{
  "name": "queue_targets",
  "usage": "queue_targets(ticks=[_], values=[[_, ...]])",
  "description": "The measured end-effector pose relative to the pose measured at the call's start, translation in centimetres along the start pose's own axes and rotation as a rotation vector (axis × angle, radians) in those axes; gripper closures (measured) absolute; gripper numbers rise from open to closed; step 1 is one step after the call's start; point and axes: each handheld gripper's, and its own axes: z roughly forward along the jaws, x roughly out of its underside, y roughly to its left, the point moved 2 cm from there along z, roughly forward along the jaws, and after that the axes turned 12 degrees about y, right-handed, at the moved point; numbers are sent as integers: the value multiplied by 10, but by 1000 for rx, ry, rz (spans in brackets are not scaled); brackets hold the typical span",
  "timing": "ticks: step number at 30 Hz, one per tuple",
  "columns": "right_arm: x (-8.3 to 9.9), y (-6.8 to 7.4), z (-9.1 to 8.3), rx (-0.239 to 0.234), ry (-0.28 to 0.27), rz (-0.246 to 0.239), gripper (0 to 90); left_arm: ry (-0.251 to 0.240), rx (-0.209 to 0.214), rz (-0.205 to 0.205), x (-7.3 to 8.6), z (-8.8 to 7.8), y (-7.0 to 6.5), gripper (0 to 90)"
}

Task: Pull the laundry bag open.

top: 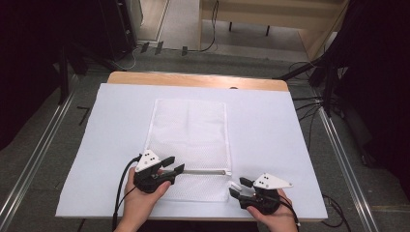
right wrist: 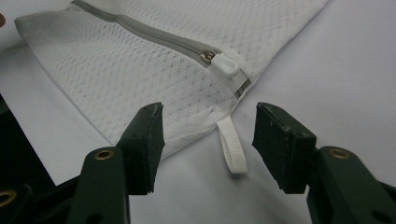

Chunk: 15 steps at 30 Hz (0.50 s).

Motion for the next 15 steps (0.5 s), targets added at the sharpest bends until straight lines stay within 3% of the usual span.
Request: queue_targets(ticks=[9,15], values=[[-7,3,12,-4,28,40,455,16,27,22,0,7,-12,534],[-13,4,24,38,35,57,505,25,54,27,-2,13,-19,547]])
